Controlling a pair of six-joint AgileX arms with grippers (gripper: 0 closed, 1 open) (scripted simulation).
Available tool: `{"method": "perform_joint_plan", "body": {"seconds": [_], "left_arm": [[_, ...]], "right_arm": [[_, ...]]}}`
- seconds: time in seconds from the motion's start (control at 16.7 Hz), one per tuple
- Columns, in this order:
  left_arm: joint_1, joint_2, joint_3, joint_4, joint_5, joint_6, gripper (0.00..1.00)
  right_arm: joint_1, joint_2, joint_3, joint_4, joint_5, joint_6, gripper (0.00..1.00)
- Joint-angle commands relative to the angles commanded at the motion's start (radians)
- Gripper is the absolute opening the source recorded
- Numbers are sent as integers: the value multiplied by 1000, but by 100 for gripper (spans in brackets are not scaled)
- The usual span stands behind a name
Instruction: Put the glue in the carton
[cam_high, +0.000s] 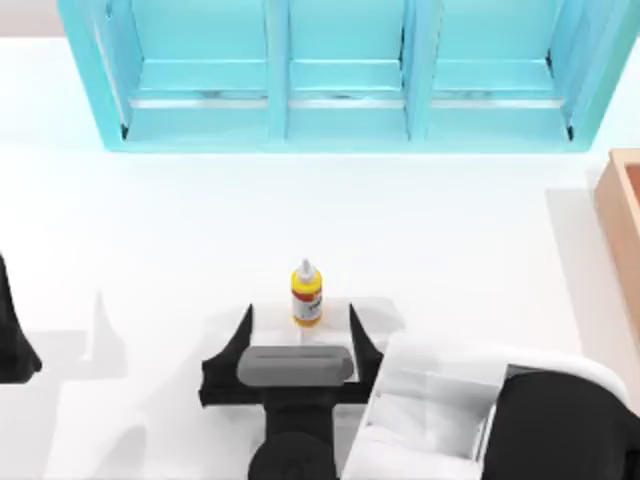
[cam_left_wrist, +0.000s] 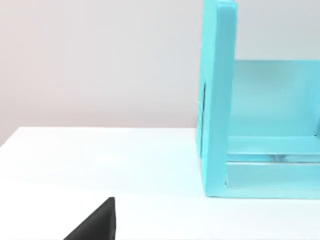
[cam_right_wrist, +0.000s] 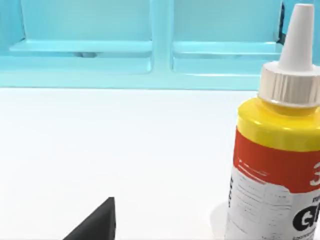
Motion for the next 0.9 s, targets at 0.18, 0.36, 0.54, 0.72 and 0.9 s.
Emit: {"method": "perform_joint_plan", "body": {"seconds": [0.18,0.36,0.54,0.72,0.9], "left_arm": [[0,0,0,0,0,0,100],[0,0,0,0,0,0,100],[0,0,0,0,0,0,100],[0,0,0,0,0,0,100],[0,0,0,0,0,0,100]], "right_arm": [[-93,19,59,-35,-92,-5,100],[-114,24,75,-44,-114,-6,100],[-114,24,75,-44,-114,-6,92],[-114,24,75,-44,-114,-6,70],[-114,24,75,-44,-114,-6,47]]}}
